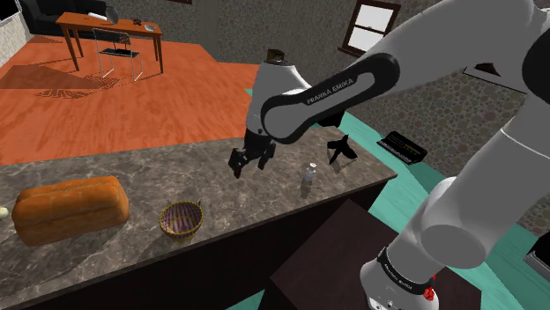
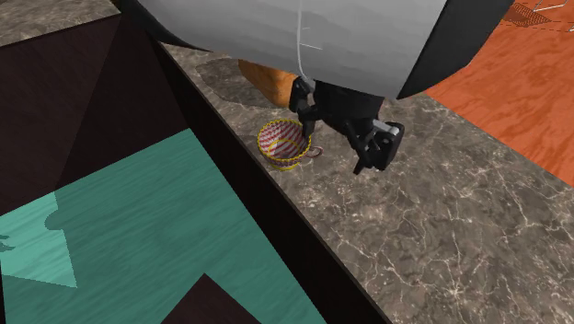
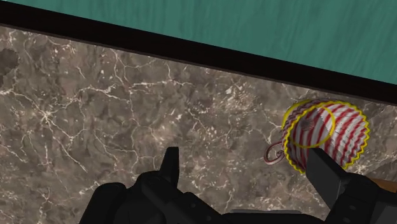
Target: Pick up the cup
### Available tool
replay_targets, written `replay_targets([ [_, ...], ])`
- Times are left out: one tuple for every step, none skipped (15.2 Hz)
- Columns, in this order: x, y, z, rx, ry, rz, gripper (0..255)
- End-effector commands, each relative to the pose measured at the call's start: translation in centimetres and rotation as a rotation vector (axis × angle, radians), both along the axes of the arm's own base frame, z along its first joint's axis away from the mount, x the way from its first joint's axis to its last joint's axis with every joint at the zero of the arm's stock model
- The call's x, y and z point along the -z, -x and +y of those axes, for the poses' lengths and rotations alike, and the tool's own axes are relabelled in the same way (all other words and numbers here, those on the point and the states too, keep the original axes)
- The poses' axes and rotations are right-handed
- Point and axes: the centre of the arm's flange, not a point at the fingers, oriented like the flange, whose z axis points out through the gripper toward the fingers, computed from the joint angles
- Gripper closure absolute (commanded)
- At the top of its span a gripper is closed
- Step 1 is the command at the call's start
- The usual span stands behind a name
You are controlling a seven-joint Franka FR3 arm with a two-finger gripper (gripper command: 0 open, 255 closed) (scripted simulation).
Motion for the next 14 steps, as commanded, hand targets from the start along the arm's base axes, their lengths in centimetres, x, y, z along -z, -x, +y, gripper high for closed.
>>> replay_targets([
  [2.0, -1.7, 1.3, 0.002, -0.008, 0.001, 0],
  [2.9, -2.4, 1.8, 0.002, -0.011, 0.001, 0],
  [3.9, -3.0, 2.4, 0.003, -0.015, 0.002, 0],
  [4.9, -3.7, 3.0, 0.003, -0.018, 0.003, 0],
  [5.8, -4.4, 3.5, 0.004, -0.022, 0.004, 0],
  [6.8, -5.1, 4.1, 0.005, -0.025, 0.004, 0],
  [7.7, -5.8, 4.7, 0.005, -0.028, 0.005, 0],
  [8.7, -6.5, 5.2, 0.006, -0.032, 0.006, 0],
  [9.6, -7.2, 5.8, 0.007, -0.035, 0.007, 0],
  [10.5, -7.8, 6.4, 0.007, -0.038, 0.008, 0],
  [11.5, -8.5, 7.0, 0.008, -0.042, 0.008, 0],
  [12.4, -9.2, 7.6, 0.008, -0.045, 0.009, 0],
  [13.4, -9.9, 8.2, 0.009, -0.048, 0.010, 0],
  [14.3, -10.6, 8.8, 0.010, -0.052, 0.011, 0],
])
